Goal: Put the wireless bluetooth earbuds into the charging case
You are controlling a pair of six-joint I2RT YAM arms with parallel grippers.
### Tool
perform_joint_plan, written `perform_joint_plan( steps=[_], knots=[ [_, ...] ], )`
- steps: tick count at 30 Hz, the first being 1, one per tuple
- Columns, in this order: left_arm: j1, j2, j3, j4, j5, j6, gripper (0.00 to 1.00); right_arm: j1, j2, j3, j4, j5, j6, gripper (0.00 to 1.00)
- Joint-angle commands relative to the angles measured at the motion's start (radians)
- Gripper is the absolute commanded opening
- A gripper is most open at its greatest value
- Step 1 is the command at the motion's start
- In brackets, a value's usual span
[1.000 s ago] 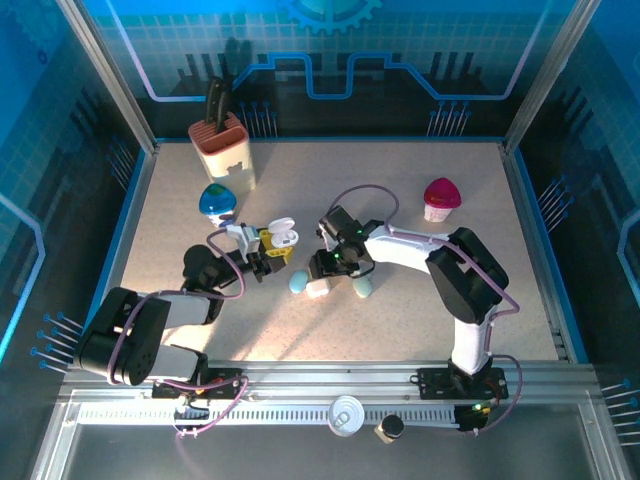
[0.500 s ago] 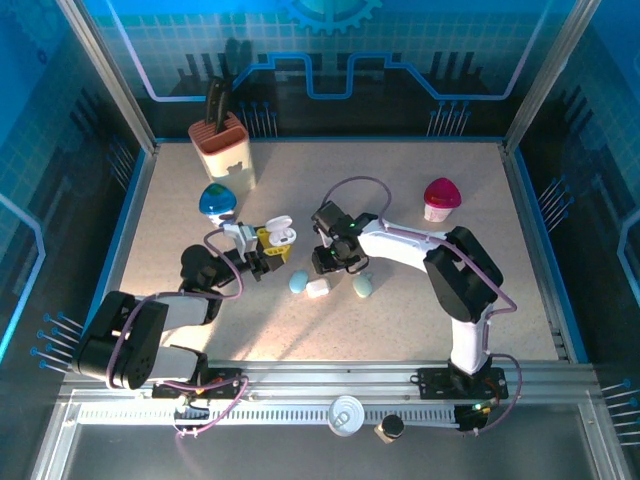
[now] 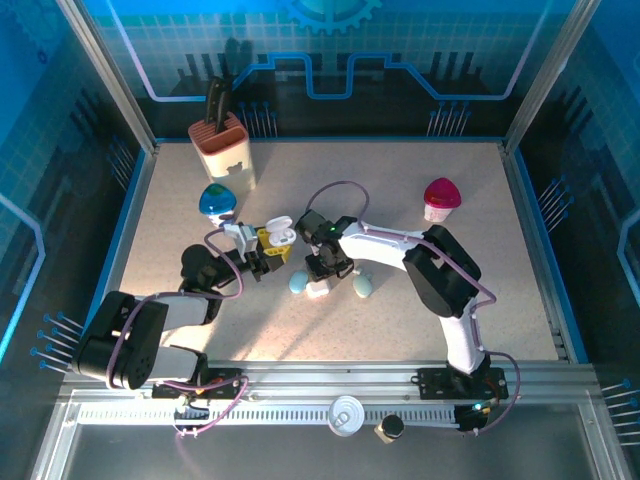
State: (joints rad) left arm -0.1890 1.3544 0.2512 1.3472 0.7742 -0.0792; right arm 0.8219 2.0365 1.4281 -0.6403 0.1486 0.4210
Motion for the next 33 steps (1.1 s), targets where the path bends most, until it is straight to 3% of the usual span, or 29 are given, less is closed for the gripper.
perform_joint_plan(
  steps=[1,11,17,22,33],
  knots=[
    [0.013,-0.011,-0.016,0.009,0.014,-0.004,0.39,0.018,0.027,0.035,-0.066,0.057,-0.023,0.39],
    [0.013,-0.001,-0.014,0.014,0.022,-0.009,0.39,0.01,0.015,0.049,-0.078,0.105,-0.137,0.26],
    [0.014,-0.003,-0.014,0.013,0.02,-0.01,0.39,-0.004,0.009,0.073,-0.077,0.06,-0.227,0.34],
    [0.027,-0.008,-0.021,0.019,-0.004,-0.019,0.39,-0.006,0.001,0.079,-0.066,0.049,-0.195,0.43],
    [0.072,-0.019,-0.025,0.024,-0.036,-0.043,0.39,-0.006,0.058,0.102,-0.101,0.126,-0.053,0.42]
  ],
)
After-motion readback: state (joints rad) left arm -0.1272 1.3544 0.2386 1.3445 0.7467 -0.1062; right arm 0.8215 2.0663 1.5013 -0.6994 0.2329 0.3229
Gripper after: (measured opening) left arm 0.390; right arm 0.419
